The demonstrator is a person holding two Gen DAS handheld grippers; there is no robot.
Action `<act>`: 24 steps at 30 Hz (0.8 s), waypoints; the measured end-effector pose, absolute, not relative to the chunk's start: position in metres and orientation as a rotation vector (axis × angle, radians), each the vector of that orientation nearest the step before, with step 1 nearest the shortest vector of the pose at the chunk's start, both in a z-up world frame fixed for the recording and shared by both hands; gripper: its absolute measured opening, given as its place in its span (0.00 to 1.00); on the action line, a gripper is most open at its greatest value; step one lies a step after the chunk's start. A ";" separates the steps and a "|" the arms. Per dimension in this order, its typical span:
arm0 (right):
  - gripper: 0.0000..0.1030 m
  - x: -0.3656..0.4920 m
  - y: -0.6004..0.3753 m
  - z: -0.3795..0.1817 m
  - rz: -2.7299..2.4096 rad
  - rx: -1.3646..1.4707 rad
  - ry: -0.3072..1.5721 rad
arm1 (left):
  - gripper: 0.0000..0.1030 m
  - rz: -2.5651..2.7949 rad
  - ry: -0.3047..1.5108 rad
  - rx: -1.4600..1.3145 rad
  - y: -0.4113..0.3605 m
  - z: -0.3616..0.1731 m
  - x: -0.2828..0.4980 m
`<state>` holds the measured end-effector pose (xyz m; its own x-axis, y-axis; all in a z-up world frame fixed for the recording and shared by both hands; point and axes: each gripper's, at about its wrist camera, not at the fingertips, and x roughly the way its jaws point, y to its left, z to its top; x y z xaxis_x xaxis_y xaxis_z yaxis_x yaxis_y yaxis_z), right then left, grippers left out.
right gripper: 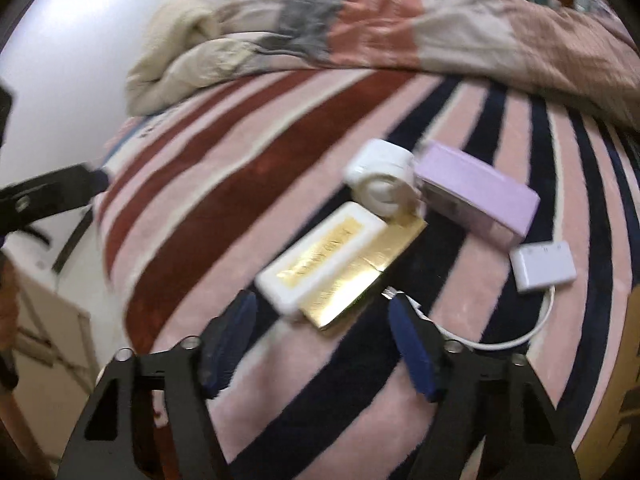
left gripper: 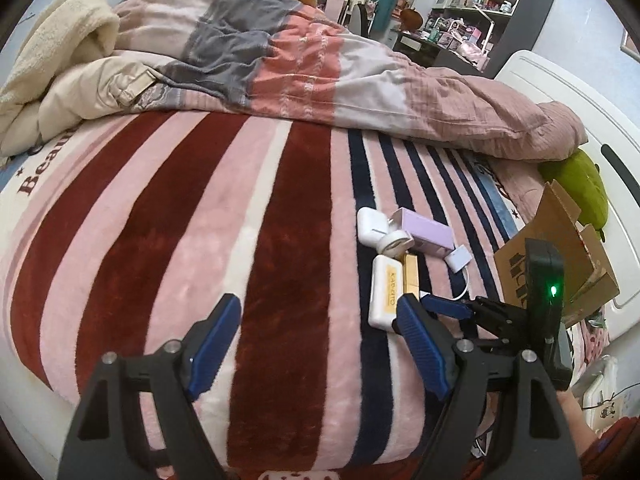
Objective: Organize rigid objects
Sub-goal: 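Lower the right gripper onto the gold bar case and close it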
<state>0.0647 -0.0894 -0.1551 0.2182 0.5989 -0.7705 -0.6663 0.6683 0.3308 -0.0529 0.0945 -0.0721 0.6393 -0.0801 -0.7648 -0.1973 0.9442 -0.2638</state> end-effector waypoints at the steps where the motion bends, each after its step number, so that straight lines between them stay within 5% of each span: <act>1: 0.53 0.067 -0.090 -0.157 0.874 -0.053 1.047 | 0.75 0.066 0.880 -0.340 0.095 -0.072 -0.052; 16: 0.52 0.072 -0.106 -0.149 0.881 -0.009 1.068 | 0.75 0.054 0.863 -0.325 0.088 -0.064 -0.058; 19: 0.32 0.077 -0.090 -0.160 0.842 -0.025 1.094 | 0.75 0.067 0.866 -0.325 0.090 -0.064 -0.063; 24: 0.29 0.078 -0.097 -0.160 0.828 -0.016 1.106 | 0.75 0.082 0.867 -0.333 0.095 -0.065 -0.069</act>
